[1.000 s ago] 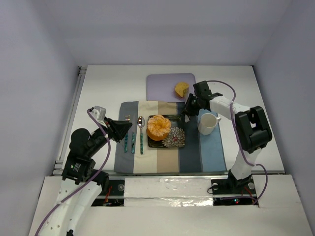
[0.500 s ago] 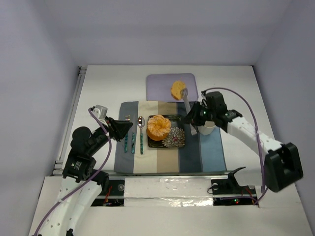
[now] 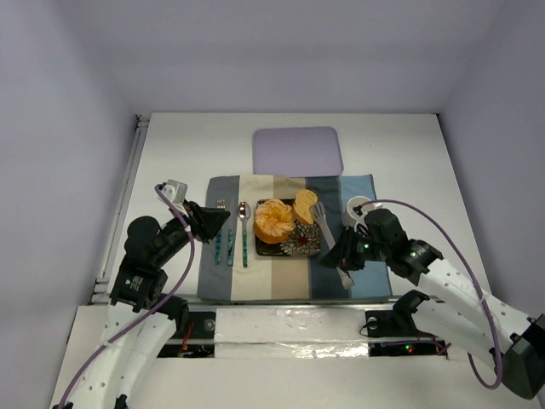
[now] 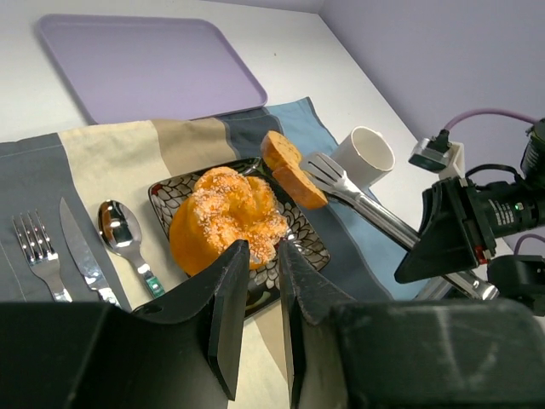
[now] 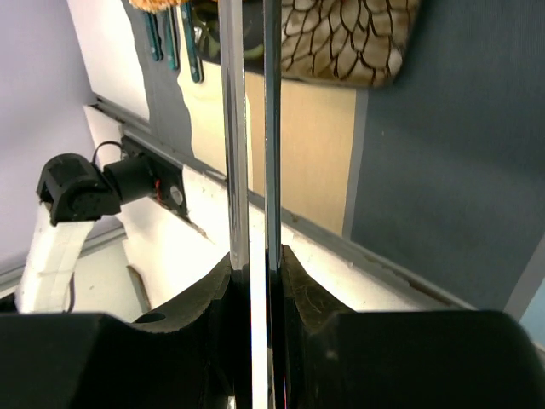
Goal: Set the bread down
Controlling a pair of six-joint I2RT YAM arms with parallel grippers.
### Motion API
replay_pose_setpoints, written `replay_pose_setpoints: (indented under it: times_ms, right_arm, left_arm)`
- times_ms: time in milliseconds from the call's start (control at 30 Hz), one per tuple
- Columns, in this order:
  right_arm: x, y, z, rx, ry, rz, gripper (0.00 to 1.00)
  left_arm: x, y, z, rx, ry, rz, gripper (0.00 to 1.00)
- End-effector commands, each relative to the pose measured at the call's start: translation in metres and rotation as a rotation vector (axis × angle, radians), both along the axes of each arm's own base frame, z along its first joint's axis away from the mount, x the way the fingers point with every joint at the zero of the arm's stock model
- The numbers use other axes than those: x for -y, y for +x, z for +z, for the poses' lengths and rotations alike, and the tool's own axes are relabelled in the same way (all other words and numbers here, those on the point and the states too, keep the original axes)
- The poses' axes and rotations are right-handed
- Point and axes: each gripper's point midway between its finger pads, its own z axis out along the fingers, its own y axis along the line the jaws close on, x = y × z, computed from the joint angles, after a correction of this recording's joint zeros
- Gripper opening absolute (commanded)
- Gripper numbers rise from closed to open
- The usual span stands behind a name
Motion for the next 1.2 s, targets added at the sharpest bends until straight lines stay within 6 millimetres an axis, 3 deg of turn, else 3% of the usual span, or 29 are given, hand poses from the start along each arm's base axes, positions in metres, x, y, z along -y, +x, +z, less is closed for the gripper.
replay_pose_setpoints:
  times_ms: [0, 233, 567, 633, 667, 767, 867, 1033, 1167]
  right_arm:
    - [0.001, -0.015, 0.001, -0.037, 0.047, 0.000, 0.17]
    - [0.004, -0.030, -0.012, -0.083, 0.026, 0.030, 0.17]
    - [0.000, -0.034, -0.027, -0.119, 0.006, 0.053, 0.18]
    - [0.000, -0.032, -0.025, -0.115, 0.006, 0.047, 0.22]
    - [0.001, -0.032, -0.025, -0.109, 0.003, 0.044, 0.29]
    - [0.005, -0.028, -0.015, -0.074, -0.025, 0.033, 0.42]
    - [0.006, -0.025, -0.001, -0.043, -0.021, 0.027, 0.45]
    - [0.013, -0.022, 0.014, -0.001, -0.046, 0.011, 0.44]
    - [0.016, -0.005, 0.033, 0.078, -0.065, -0.044, 0.38]
  left_arm:
    - [0.003, 0.002, 0.005, 0.034, -0.010, -0.018, 0.18]
    - [0.002, 0.003, 0.005, 0.036, -0.010, -0.014, 0.18]
    - [0.000, 0.004, 0.006, 0.039, -0.011, -0.011, 0.18]
    - [0.000, 0.004, 0.006, 0.037, -0.012, -0.010, 0.18]
    - [0.000, 0.004, 0.005, 0.036, -0.010, -0.011, 0.18]
    - [0.001, 0.004, 0.005, 0.038, -0.011, -0.012, 0.18]
    - [0.001, 0.003, 0.006, 0.040, -0.011, -0.014, 0.18]
    - [0.001, 0.003, 0.005, 0.038, -0.012, -0.015, 0.18]
    - [0.001, 0.002, 0.006, 0.042, -0.014, -0.018, 0.18]
